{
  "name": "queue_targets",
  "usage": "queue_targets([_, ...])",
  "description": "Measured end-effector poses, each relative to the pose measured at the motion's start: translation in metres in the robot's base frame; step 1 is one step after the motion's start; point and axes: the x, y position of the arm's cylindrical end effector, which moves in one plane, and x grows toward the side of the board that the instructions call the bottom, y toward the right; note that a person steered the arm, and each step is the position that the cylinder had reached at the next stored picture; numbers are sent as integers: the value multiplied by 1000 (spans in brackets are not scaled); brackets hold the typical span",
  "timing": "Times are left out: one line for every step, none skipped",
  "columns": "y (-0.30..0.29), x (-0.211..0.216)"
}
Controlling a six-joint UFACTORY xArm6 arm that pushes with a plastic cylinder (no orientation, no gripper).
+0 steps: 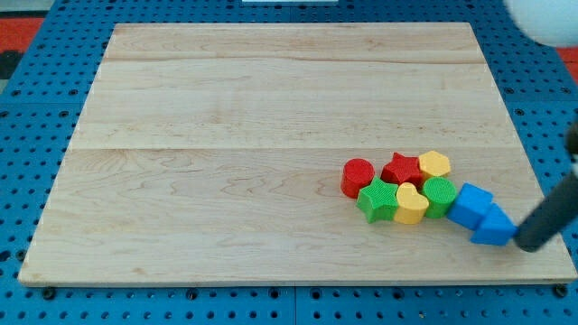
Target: Slide blue triangle closer to yellow heart
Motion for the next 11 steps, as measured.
queue_targets([-43,-16])
queue_targets([-57,-16])
queue_targets([43,-15])
queue_targets([40,8])
queue_targets([11,43])
queue_targets([-17,39])
queue_targets([-43,27])
queue_targets([-46,28])
queue_targets([-63,24])
queue_targets([-87,24])
queue_targets([-79,-1])
